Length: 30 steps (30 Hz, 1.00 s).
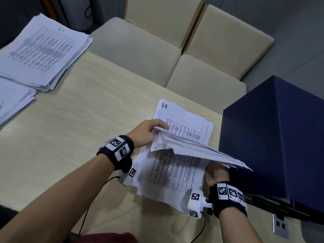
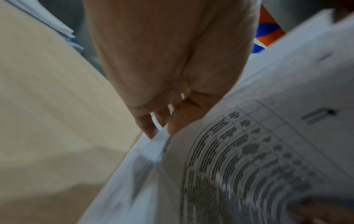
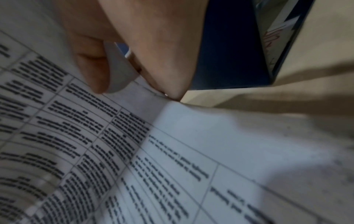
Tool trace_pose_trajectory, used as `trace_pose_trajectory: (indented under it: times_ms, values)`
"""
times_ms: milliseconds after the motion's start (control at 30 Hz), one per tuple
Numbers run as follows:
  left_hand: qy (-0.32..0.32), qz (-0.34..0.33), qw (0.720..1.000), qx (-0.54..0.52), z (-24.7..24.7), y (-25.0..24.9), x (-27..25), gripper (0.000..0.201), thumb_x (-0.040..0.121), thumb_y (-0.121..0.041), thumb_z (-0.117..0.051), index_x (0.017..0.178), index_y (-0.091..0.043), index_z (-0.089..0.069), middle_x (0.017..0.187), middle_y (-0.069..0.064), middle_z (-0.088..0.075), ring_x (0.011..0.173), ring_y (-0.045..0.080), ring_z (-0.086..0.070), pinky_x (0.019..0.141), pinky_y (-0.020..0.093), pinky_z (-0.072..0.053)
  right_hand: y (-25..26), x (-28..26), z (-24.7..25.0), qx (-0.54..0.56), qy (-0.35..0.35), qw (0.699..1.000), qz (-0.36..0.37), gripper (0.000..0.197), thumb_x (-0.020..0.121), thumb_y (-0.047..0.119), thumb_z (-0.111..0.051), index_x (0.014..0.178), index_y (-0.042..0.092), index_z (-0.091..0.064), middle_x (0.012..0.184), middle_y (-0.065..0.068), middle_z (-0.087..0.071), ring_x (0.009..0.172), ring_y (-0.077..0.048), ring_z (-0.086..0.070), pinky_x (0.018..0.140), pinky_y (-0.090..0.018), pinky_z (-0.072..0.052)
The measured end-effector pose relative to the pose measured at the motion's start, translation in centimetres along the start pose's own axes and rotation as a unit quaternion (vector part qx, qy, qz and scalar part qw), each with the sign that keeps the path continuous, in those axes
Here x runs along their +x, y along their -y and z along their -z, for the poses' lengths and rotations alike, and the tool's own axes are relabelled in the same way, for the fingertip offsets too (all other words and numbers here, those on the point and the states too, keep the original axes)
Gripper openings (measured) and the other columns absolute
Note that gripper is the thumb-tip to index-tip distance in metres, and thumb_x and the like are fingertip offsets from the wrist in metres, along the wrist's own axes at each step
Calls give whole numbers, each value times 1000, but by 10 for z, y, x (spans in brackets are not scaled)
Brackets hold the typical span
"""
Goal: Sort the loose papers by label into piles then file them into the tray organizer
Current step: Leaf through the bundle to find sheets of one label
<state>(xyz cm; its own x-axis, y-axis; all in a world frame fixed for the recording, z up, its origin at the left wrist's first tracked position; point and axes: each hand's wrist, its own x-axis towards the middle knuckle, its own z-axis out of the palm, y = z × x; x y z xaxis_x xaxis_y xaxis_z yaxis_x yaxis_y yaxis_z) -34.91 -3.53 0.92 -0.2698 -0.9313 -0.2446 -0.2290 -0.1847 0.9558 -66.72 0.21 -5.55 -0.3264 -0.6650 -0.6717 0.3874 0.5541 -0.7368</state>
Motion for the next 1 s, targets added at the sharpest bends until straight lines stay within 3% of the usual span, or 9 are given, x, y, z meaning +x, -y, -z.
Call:
trace_pose_trajectory:
  times_ms: [67,133,233,300,433,600,733,867,1000]
  values:
    - [25,-10,999,20,-4,-3,-5,41,81,15,-56,113,-7,-68,113,6,-70,99,8,-63,84,10,-47,6,-8,-3,-47,-9,998,48,64,95,-5,-49,44,24,-71,56,17,-66,60,4,-61,76,-18,-48]
    - [43,-30,999,11,-9,-8,-6,29,86,2,-65,111,-10,-72,105,4,-74,91,8,-65,82,12,-48,19,-25,-20,6,24,998,53,20,73,-4,-68,79,14,-74,88,-6,-72,83,-22,-66,85,-35,-54]
    - [-27,-21,999,-25,-18,-24,-6,17,94,-28,-67,84,-18,-77,71,1,-64,57,13,-56,59,25,-46,39,-53,-40,33,56,994,92,22,85,-5,-62,104,2,-70,107,-18,-73,94,-31,-70,75,-31,-60]
    - [-84,-7,990,-112,-20,-41,-6,55,89,-50,-68,89,5,-68,71,8,-61,55,17,-54,57,30,-47,51,-77,-51,33,91,989,116,31,94,5,-62,125,-2,-64,121,-21,-71,109,-33,-70,85,-37,-59]
    - [-146,-63,968,-192,-26,-85,-15,37,91,-32,-71,101,4,-69,88,15,-75,72,23,-71,65,38,-60,78,-126,-70,4,96,971,219,8,99,13,-63,104,9,-67,97,-5,-79,95,-18,-76,73,-26,-61]
    - [-182,-150,948,-214,-26,-119,-28,30,84,-21,-78,105,-1,-69,94,10,-76,86,20,-74,75,35,-61,104,-157,-80,-25,58,925,374,13,97,31,-67,104,22,-71,112,-4,-76,112,-21,-70,96,-37,-55]
    - [-212,-200,930,-224,-28,-131,-35,39,74,-9,-85,107,-13,-63,101,4,-72,92,13,-71,74,26,-58,100,-165,-76,-26,46,923,380,15,94,20,-71,109,20,-69,103,6,-78,104,-12,-72,88,-28,-56]
    - [-259,-211,929,-160,-26,-134,-27,49,68,-22,-91,107,-4,-67,97,5,-73,90,17,-71,77,36,-60,91,-156,-67,-44,58,941,330,47,81,19,-85,123,13,-64,108,1,-78,101,-13,-74,86,-27,-60]
    - [-209,-164,950,-165,-25,-131,-13,28,79,-14,-83,104,-10,-71,95,0,-75,88,9,-72,79,28,-58,89,-136,-67,-137,70,947,281,22,87,25,-79,104,26,-65,96,14,-74,98,-6,-71,84,-21,-51]
